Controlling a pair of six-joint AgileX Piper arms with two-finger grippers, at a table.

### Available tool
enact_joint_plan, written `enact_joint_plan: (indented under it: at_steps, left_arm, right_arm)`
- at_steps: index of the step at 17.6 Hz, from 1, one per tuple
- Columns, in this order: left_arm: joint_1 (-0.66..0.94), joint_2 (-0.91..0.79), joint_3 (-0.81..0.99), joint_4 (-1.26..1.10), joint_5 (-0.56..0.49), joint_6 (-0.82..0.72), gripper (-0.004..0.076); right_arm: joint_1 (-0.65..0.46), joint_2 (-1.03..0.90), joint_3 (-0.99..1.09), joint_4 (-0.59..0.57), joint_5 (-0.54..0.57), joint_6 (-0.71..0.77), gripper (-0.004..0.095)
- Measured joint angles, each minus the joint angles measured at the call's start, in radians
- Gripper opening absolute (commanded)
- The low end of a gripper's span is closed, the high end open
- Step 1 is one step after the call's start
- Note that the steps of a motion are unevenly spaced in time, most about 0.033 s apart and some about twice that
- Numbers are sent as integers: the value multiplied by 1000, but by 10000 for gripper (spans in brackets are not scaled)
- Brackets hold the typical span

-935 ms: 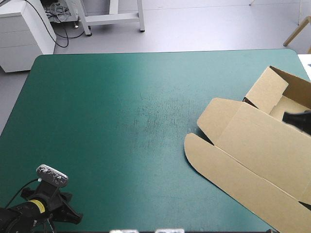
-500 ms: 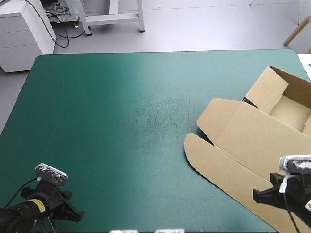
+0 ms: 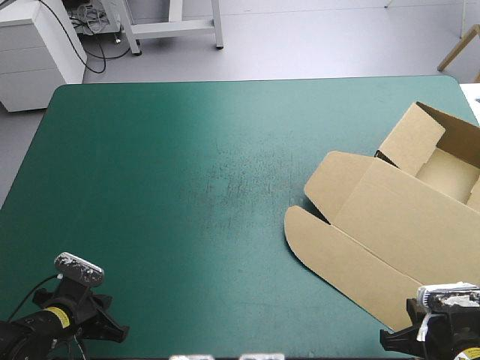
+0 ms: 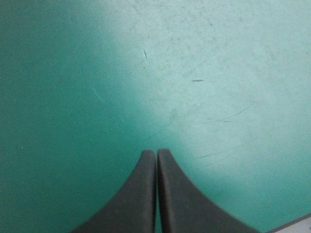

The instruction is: Fold the box

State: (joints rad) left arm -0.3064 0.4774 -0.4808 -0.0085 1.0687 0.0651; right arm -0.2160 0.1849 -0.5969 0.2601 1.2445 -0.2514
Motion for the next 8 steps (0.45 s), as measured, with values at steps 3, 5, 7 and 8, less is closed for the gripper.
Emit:
enact_joint_plan:
  at_steps: [3, 5, 7, 8]
  left_arm:
    - [0, 0, 0, 0, -1, 0, -10]
    - [0, 0, 0, 0, 0, 0, -10]
    - [0, 0, 0, 0, 0, -2, -10]
    - [0, 0, 0, 0, 0, -3, -10]
  right_arm:
    - [0, -4, 6, 0, -41, -1, -14]
    - [0, -4, 9, 0, -67, -2, -14]
    - [0, -4, 9, 0, -88, -2, -14]
    - [0, -4, 9, 0, -113, -2, -14]
